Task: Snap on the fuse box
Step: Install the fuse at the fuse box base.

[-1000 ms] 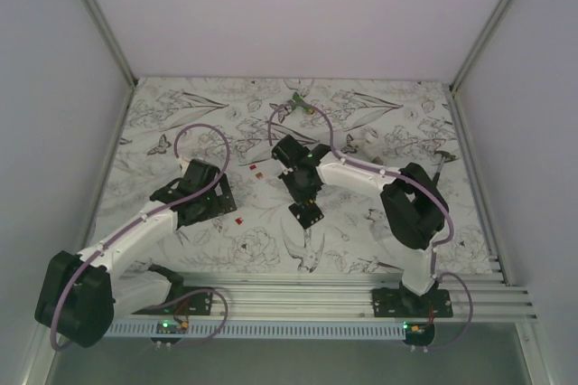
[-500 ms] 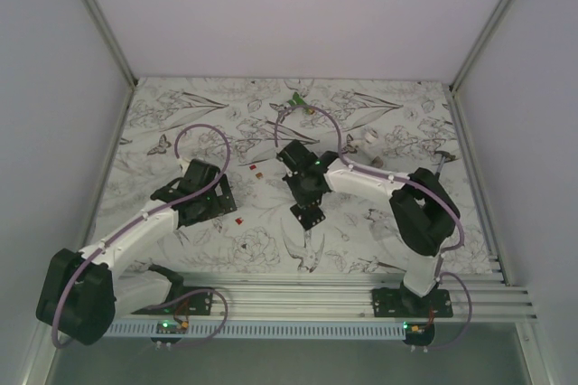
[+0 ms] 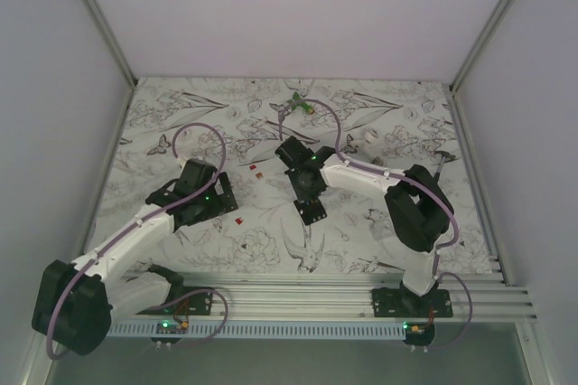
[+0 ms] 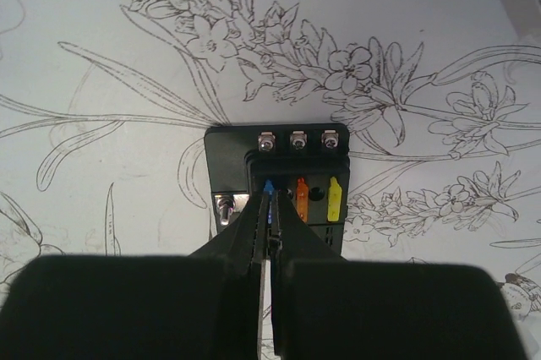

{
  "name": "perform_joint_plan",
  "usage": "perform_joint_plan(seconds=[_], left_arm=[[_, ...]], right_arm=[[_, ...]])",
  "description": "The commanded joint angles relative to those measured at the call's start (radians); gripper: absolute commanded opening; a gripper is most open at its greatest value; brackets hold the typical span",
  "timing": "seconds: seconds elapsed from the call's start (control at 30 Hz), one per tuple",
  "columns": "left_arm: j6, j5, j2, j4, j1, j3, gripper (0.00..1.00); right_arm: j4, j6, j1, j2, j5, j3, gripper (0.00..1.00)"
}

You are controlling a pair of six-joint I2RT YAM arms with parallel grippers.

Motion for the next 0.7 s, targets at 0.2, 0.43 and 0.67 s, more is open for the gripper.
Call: perform_joint_plan(seconds=[0.2, 0.43, 0.67], left_arm=[[-0.031, 0.093, -0.033, -0.027, 0.002, 0.010, 1.00], [-0.030, 0.123, -0.002, -0.052, -0.020, 0.042, 0.98], [-0.022, 0.109, 0.078, -0.092, -0.068, 0.099, 0.94]], right_arm=[[0.052, 0.031, -0.012, -0.114, -0.007, -0.023, 0.19], [0.094, 0.014, -0.020, -0.222, 0.016, -0.073, 0.33], [0.133, -0.025, -0.090, -0.286, -0.008, -0.205, 0.37]])
